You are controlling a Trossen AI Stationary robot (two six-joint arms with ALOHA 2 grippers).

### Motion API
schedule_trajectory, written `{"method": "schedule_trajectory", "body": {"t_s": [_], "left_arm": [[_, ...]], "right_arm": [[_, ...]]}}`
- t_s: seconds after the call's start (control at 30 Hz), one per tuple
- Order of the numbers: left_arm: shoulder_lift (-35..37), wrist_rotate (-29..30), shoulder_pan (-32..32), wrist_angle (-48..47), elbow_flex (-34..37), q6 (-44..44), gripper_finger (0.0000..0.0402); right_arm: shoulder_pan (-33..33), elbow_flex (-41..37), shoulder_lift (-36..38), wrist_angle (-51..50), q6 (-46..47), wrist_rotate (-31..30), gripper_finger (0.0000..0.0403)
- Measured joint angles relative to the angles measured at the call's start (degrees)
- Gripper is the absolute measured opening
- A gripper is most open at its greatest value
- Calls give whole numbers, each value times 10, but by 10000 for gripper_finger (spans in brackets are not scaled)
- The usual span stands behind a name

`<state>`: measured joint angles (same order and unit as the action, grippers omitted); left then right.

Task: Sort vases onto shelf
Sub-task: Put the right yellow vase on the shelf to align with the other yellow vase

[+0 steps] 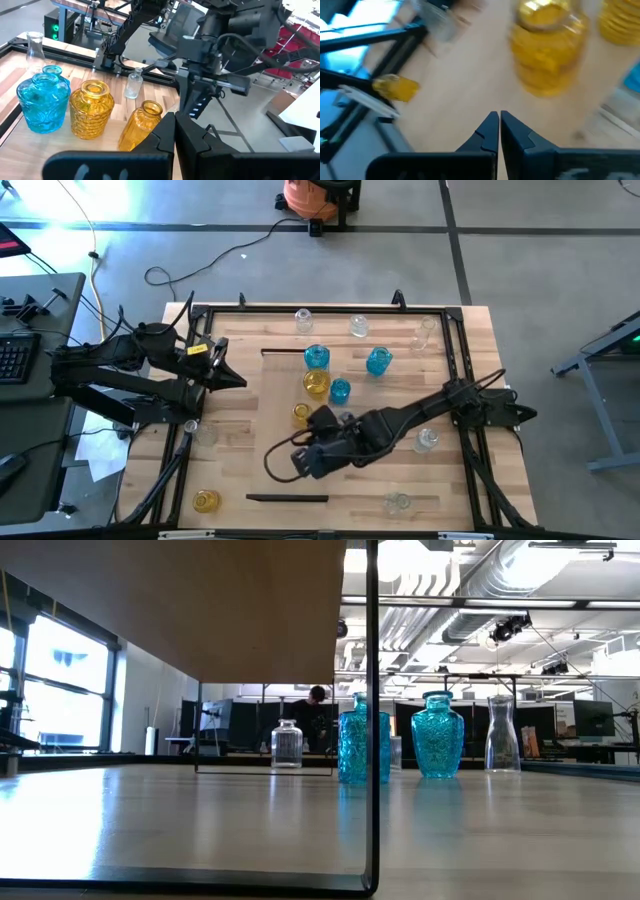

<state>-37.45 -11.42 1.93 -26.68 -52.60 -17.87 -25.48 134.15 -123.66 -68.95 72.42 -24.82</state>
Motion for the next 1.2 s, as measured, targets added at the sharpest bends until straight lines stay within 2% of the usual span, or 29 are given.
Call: {"method": "schedule_trajectory", "body": {"t_s": [0.2, 0.77, 1.2], "left_arm": [[0, 0, 0, 0, 0, 2, 0], [0, 0, 0, 0, 0, 0, 0], [0, 0, 0, 0, 0, 4, 0]], "right_arm": [[7, 0, 0, -71, 21, -14, 0], [66, 0, -1, 4, -98, -12, 0], [103, 0, -1, 2, -132, -11, 0]]}}
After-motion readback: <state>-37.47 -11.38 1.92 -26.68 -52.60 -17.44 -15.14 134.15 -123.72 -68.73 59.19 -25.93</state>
